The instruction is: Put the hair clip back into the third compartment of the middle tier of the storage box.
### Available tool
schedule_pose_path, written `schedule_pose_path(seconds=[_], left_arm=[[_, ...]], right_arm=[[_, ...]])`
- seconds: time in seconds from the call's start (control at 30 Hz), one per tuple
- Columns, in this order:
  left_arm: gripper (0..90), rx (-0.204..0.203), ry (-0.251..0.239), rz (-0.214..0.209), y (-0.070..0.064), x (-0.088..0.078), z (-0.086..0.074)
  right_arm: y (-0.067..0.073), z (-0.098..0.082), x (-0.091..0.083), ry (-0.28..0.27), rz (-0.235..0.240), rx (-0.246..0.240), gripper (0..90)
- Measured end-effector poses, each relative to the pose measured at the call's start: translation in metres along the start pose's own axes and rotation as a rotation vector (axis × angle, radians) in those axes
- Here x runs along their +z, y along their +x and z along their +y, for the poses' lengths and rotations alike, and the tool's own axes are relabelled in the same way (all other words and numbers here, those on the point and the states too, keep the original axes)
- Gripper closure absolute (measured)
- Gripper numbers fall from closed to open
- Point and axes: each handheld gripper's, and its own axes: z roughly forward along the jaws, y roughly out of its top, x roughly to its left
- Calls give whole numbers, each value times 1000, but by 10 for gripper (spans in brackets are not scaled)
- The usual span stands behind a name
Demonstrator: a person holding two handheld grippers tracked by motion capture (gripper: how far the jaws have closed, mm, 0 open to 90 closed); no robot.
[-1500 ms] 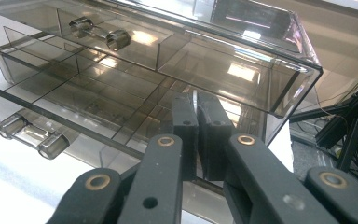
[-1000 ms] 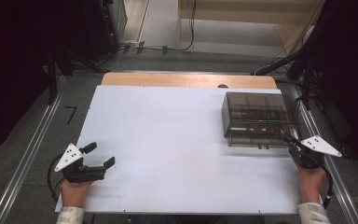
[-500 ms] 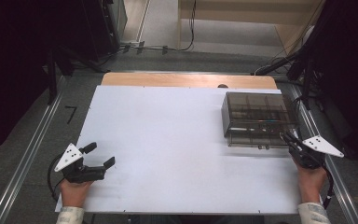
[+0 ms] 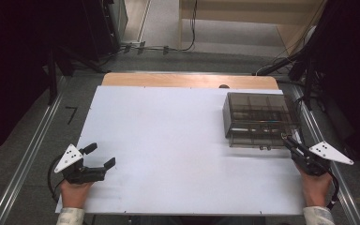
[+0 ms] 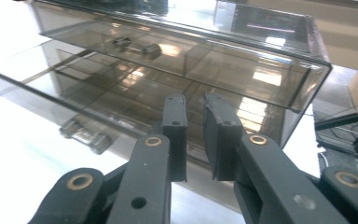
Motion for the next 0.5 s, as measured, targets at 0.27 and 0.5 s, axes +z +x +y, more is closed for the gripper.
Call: schedule_pose_path(seconds=[0.27, 0.5], left_arm=[[38, -2, -5, -1, 0, 0, 0], [38, -4, -5, -2, 0, 0, 0]], right_arm=[[8, -1, -5, -9, 41, -6, 681], [11, -2, -8, -19, 72, 5, 598]])
